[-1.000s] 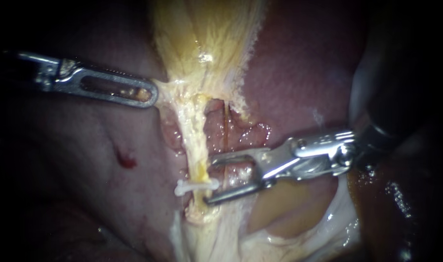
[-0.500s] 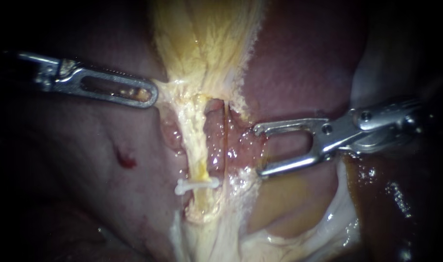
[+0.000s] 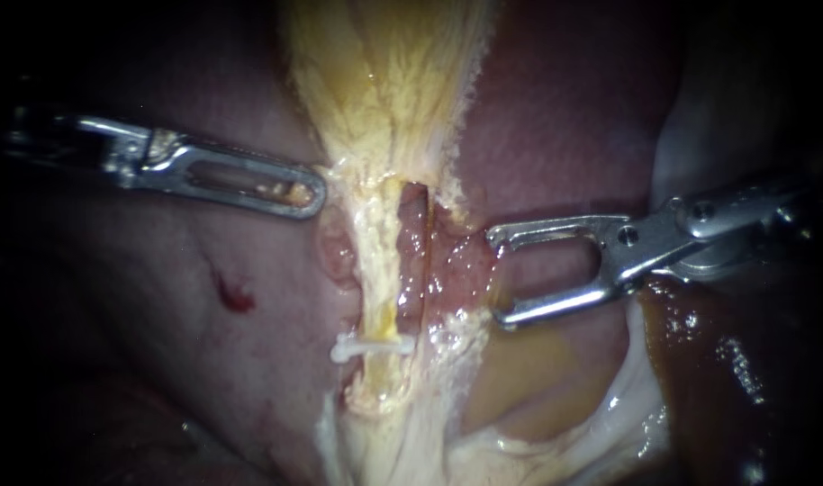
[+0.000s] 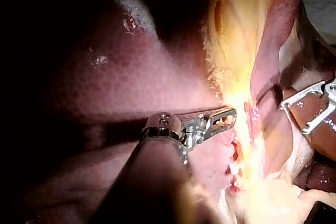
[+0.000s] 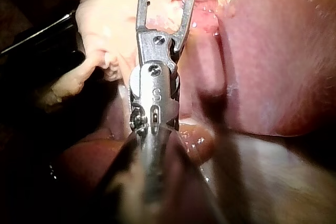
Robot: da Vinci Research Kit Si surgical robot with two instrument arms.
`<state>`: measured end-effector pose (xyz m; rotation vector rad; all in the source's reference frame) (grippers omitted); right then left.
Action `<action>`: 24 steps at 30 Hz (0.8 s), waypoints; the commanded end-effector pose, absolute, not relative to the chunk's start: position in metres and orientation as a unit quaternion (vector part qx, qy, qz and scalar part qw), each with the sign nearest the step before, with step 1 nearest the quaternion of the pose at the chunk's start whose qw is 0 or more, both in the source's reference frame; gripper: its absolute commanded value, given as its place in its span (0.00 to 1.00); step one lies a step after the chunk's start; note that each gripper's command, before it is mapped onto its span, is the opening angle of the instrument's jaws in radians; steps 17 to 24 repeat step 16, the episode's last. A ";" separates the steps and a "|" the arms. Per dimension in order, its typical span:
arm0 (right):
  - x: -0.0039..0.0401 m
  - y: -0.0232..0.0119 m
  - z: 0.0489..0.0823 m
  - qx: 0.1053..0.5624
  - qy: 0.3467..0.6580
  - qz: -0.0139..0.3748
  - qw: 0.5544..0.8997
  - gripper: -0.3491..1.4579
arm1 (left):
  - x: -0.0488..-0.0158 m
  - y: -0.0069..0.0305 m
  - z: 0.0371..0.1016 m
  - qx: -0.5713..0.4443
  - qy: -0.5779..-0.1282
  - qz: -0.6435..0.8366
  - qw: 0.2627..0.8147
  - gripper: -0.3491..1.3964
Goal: Going back first clip left tube
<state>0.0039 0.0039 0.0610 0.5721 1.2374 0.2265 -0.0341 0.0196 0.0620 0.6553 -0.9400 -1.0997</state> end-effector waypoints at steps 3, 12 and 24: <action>0.0039 0.0038 0.0609 0.264 0.571 0.104 0.771 0.47 | -0.0351 0.0193 0.0635 0.295 -0.419 -0.488 0.707 0.00; 0.0040 0.0038 0.0609 0.264 0.571 0.105 0.771 0.47 | -0.0354 0.0189 0.0644 0.298 -0.414 -0.489 0.708 0.00; 0.0040 0.0038 0.0609 0.264 0.571 0.105 0.771 0.47 | -0.0354 0.0189 0.0644 0.298 -0.414 -0.489 0.708 0.00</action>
